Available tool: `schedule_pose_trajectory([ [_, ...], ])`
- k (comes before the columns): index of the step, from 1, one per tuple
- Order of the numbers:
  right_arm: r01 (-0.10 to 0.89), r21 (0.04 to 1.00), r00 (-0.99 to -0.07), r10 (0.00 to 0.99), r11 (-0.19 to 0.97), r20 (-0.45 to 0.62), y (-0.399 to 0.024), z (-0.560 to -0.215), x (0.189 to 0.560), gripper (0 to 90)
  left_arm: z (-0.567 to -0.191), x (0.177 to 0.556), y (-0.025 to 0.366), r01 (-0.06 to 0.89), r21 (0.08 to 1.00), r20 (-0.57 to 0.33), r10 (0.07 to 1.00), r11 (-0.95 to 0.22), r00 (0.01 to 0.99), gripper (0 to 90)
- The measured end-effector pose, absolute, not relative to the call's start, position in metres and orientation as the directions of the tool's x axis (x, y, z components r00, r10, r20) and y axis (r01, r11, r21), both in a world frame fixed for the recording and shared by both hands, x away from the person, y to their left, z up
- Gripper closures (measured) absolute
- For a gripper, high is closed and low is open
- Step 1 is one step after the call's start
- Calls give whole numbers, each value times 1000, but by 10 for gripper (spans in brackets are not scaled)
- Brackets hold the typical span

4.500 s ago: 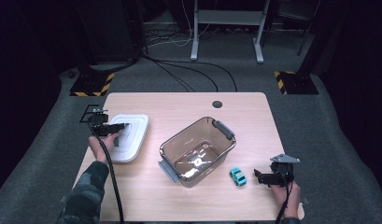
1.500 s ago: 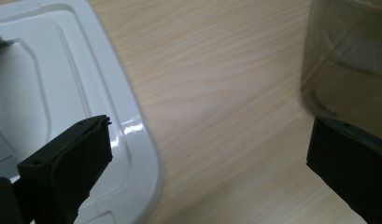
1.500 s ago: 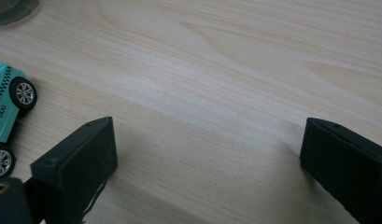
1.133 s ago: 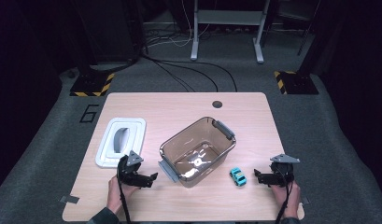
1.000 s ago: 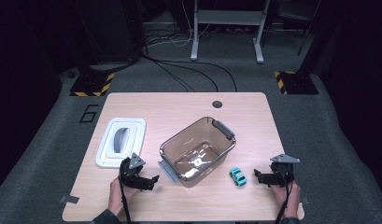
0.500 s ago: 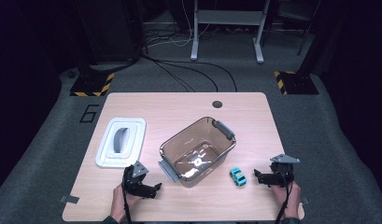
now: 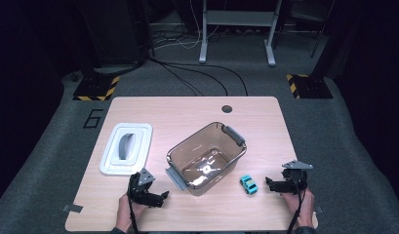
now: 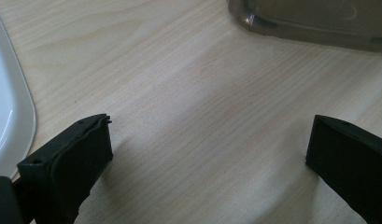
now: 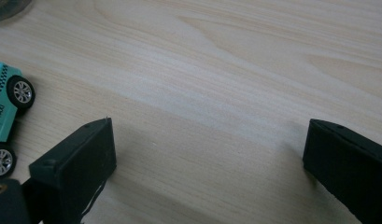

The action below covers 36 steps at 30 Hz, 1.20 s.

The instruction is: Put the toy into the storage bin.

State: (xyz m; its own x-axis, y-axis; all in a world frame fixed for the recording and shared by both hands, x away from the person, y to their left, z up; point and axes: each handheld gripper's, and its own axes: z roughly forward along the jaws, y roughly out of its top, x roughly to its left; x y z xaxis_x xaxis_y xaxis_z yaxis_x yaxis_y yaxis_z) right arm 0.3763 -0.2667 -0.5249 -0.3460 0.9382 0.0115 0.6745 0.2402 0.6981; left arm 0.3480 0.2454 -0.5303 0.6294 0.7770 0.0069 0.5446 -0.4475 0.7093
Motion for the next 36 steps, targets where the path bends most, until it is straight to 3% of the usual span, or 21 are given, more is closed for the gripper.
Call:
schedule_pose_trajectory([
  [13, 659, 730, -372, 922, 180, 109, -235, -500, 359, 22, -530, 348, 245, 546, 708, 8, 779, -447, 627, 1],
  [22, 640, 745, -402, 908, 185, 120, -211, -486, 352, 49, -530, 348, 245, 546, 708, 8, 779, -447, 627, 2],
  [29, 634, 744, -424, 900, 212, 105, -195, -488, 354, 93, -530, 348, 245, 547, 708, 8, 779, -447, 627, 2],
  [36, 642, 730, -433, 897, 235, 93, -183, -496, 356, 79, -530, 348, 245, 547, 708, 8, 779, -447, 627, 2],
])
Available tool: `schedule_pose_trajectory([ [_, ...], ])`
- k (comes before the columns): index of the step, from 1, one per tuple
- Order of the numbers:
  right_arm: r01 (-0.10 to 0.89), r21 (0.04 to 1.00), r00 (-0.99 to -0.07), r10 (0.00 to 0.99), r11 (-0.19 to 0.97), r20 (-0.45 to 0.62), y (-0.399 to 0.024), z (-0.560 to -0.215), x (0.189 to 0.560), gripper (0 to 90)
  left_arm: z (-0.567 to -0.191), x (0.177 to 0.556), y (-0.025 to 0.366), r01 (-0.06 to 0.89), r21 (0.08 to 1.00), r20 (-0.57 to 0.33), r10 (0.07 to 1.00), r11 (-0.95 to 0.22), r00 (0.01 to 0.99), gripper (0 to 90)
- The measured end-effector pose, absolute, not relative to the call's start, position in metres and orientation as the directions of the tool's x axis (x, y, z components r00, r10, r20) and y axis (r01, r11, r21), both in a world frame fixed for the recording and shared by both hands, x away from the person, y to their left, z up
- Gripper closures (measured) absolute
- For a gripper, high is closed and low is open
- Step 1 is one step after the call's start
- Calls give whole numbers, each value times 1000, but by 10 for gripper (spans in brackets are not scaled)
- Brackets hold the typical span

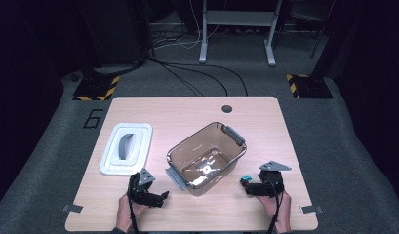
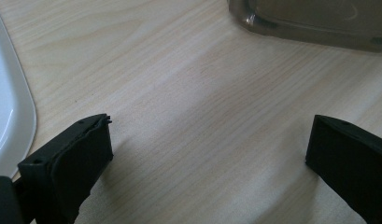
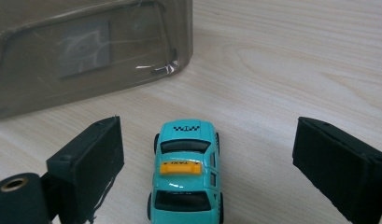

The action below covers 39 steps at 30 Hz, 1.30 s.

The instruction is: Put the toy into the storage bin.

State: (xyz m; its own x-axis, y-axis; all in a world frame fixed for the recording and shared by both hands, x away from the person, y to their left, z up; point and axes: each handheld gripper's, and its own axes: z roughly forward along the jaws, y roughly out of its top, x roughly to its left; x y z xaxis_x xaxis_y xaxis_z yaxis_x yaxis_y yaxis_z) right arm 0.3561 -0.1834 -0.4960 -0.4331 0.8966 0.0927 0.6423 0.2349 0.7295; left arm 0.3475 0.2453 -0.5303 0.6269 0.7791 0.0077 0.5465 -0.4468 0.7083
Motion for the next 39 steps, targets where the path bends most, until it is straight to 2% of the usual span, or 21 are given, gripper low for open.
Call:
schedule_pose_trajectory([
  [6, 644, 723, -434, 898, 250, 76, -179, -502, 356, 53, -530, 347, 245, 546, 709, 8, 779, -447, 627, 2],
  [8, 638, 729, -433, 898, 248, 73, -178, -504, 355, 96, -530, 347, 245, 546, 709, 8, 779, -447, 627, 2],
  [9, 637, 730, -432, 899, 246, 73, -177, -505, 354, 146, -530, 347, 245, 546, 708, 8, 779, -447, 627, 2],
  [11, 637, 729, -426, 903, 249, 64, -177, -506, 353, 163, -530, 347, 245, 547, 708, 7, 779, -447, 627, 2],
  [15, 632, 734, -429, 901, 248, 65, -178, -508, 352, 285, -530, 347, 245, 546, 708, 8, 779, -447, 627, 3],
  [23, 621, 739, -452, 890, 261, 66, -179, -511, 350, 420, -530, 347, 245, 546, 708, 8, 779, -447, 627, 3],
  [30, 617, 739, -474, 877, 270, 76, -178, -513, 347, 515, -530, 347, 245, 546, 709, 8, 779, -447, 627, 3],
  [39, 587, 762, -490, 869, 274, 66, -180, -511, 345, 539, -530, 347, 245, 546, 709, 8, 780, -446, 626, 4],
])
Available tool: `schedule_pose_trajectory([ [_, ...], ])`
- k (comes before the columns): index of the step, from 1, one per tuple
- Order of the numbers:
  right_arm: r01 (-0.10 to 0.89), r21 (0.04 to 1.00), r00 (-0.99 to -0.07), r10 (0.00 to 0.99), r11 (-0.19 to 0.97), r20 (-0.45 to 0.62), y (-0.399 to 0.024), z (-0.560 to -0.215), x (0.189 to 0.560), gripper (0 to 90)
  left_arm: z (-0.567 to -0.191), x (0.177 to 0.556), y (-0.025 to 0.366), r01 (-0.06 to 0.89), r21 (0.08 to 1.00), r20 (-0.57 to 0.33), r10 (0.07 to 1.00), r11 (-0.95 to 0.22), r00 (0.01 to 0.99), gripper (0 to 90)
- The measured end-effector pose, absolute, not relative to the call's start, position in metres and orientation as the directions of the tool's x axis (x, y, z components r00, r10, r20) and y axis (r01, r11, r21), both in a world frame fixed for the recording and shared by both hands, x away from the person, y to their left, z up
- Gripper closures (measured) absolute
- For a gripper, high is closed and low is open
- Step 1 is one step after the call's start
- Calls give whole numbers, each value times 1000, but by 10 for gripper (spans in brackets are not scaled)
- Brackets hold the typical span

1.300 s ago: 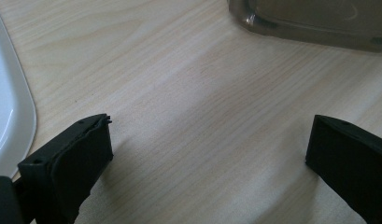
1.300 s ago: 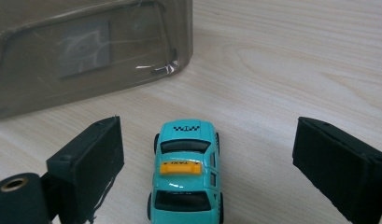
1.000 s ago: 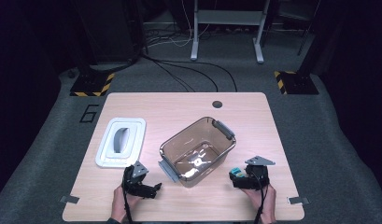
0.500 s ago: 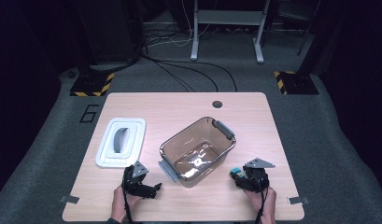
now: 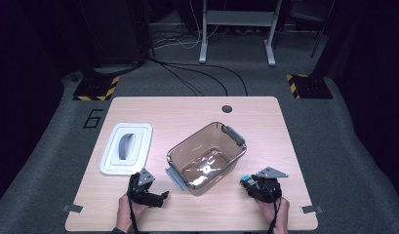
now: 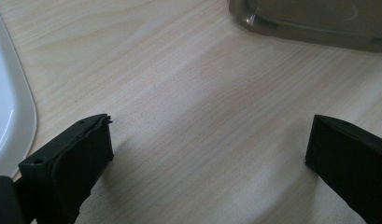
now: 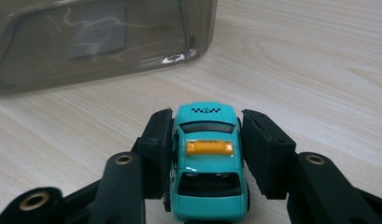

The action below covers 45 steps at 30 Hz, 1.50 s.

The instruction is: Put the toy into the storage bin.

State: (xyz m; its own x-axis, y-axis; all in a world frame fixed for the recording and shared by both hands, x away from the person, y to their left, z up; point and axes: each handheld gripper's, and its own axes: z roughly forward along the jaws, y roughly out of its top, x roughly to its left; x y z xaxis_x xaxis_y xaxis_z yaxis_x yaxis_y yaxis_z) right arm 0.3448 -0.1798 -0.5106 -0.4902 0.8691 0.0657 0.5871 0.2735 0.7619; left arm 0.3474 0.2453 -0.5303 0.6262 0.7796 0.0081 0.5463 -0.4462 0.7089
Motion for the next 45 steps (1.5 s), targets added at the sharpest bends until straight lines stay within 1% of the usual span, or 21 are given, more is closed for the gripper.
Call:
schedule_pose_trajectory([
  [8, 586, 766, -490, 869, 265, 74, -180, -511, 345, 534, -530, 347, 245, 546, 709, 8, 780, -446, 626, 4],
  [9, 588, 763, -491, 868, 268, 73, -180, -511, 345, 526, -530, 347, 245, 546, 709, 8, 780, -446, 626, 4],
  [11, 593, 757, -492, 868, 275, 70, -181, -513, 345, 483, -530, 347, 245, 546, 709, 8, 779, -446, 626, 4],
  [13, 603, 749, -488, 870, 275, 73, -180, -515, 345, 464, -530, 347, 245, 546, 709, 8, 779, -446, 626, 4],
  [14, 607, 744, -488, 869, 278, 74, -181, -516, 345, 468, -530, 347, 245, 546, 709, 8, 779, -447, 627, 4],
  [16, 603, 746, -494, 867, 284, 69, -182, -518, 344, 515, -530, 347, 245, 546, 709, 8, 780, -446, 626, 4],
  [17, 600, 748, -498, 864, 283, 72, -182, -519, 344, 518, -530, 347, 245, 546, 709, 8, 779, -447, 627, 4],
  [20, 596, 747, -501, 864, 294, 59, -181, -518, 343, 520, -530, 347, 245, 546, 709, 8, 780, -446, 626, 5],
  [23, 606, 745, -496, 864, 278, 81, -182, -519, 344, 516, -530, 347, 245, 546, 709, 8, 780, -446, 626, 4],
  [31, 589, 748, -502, 864, 305, 43, -180, -518, 343, 523, -530, 347, 245, 546, 709, 9, 779, -447, 627, 4],
  [33, 579, 754, -501, 865, 310, 28, -179, -516, 342, 523, -530, 347, 245, 546, 709, 9, 779, -447, 627, 4],
  [45, 571, 766, -488, 872, 295, 29, -185, -505, 343, 523, -530, 347, 245, 546, 709, 9, 779, -447, 627, 5],
])
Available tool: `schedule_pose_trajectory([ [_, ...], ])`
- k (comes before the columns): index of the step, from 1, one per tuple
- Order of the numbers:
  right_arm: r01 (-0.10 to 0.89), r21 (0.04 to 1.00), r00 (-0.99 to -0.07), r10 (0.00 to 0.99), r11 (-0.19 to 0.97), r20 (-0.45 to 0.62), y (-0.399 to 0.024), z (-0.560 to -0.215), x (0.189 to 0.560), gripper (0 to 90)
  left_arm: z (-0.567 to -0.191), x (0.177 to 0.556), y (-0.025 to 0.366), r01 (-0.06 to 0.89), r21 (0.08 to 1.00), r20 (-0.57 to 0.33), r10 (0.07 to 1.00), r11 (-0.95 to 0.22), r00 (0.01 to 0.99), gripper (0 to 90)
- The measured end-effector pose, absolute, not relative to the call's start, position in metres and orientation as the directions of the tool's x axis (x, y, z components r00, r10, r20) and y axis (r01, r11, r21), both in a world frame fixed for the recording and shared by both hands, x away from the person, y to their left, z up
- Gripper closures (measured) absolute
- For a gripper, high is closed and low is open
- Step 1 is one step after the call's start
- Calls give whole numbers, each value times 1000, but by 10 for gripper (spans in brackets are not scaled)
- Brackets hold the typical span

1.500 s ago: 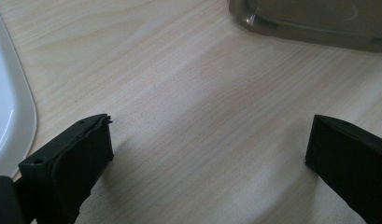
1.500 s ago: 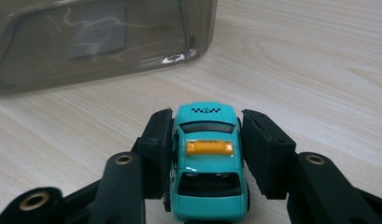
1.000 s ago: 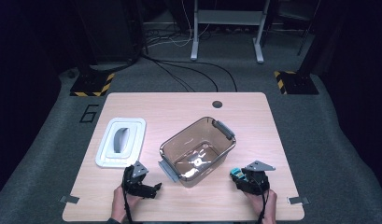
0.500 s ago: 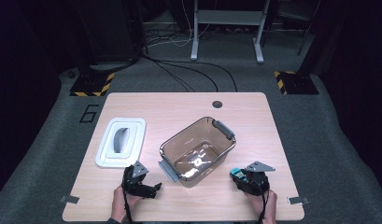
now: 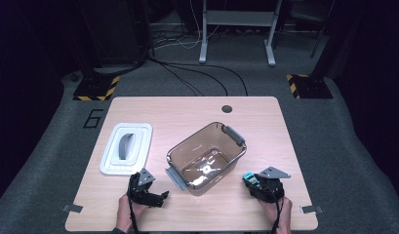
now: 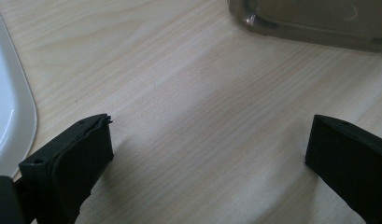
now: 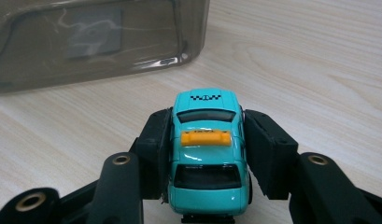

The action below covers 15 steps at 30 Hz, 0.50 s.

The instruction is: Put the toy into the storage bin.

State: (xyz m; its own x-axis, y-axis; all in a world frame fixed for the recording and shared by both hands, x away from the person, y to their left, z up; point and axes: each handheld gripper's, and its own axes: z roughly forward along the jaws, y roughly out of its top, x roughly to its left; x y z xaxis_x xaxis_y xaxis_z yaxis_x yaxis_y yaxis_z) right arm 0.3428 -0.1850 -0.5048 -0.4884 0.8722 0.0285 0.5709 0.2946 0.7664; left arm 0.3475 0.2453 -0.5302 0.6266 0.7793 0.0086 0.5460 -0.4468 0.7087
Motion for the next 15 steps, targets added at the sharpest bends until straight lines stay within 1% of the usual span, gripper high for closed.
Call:
schedule_pose_trajectory([
  [15, 576, 767, -449, 894, 283, 8, -189, -490, 359, 524, -530, 347, 245, 546, 709, 8, 780, -446, 626, 4],
])
